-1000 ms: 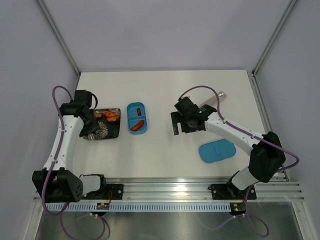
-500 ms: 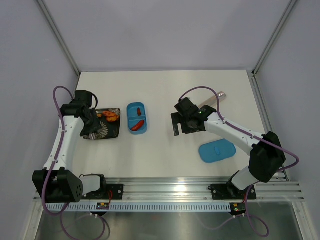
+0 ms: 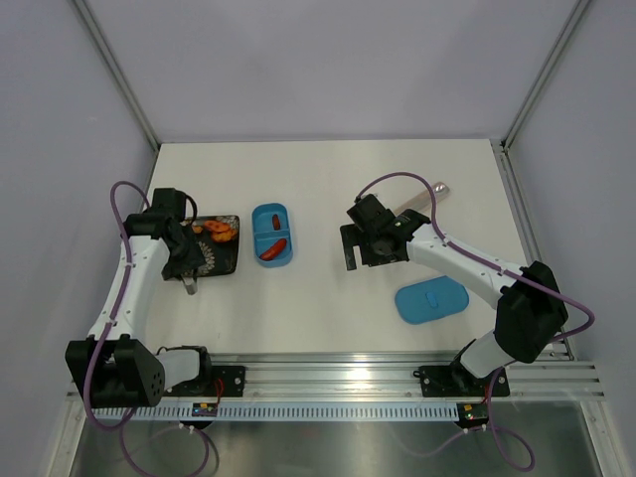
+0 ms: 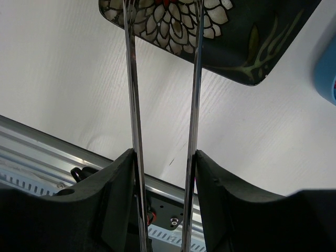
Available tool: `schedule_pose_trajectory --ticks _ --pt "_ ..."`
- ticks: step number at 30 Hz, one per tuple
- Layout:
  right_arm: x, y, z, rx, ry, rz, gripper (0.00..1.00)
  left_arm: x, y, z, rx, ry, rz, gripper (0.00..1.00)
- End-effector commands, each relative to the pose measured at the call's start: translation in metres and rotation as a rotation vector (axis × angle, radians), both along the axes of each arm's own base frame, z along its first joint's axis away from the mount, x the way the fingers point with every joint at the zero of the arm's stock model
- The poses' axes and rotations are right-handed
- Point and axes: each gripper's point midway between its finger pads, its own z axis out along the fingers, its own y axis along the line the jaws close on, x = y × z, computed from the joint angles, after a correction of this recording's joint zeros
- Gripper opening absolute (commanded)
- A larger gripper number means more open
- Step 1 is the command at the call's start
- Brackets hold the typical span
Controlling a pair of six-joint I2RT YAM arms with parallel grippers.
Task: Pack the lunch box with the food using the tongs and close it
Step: Pick up the fake food from the plate.
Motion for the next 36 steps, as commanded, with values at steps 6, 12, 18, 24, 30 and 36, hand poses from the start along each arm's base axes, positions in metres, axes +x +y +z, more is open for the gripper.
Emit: schedule_pose_trajectory --ticks 6,12,18,24,30,36 --pt "0.005 0.008 0.013 0.047 -0.032 0.015 0.99 0.014 -0.001 0.017 -0.014 -0.109 0.022 0.49" --pt "0.007 0.011 0.014 0.051 -0.032 0.025 1.00 0.017 -0.004 0.016 -0.034 -0.126 0.019 0.49" --pt "0.008 0.013 0.014 0.051 -0.031 0.031 0.99 0.018 0.003 0.007 -0.001 -0.097 0.022 0.49" --pt "0.008 0.012 0.012 0.049 -0.029 0.027 0.99 0.024 0.006 -0.002 0.001 -0.080 0.023 0.49" --pt "0.007 0.011 0.010 0.047 -0.025 0.023 1.00 0.028 0.011 -0.007 0.005 -0.077 0.030 0.49" --pt "0.008 0.011 0.011 0.048 -0.026 0.018 0.99 0.029 0.012 -0.003 0.005 -0.087 0.028 0.36"
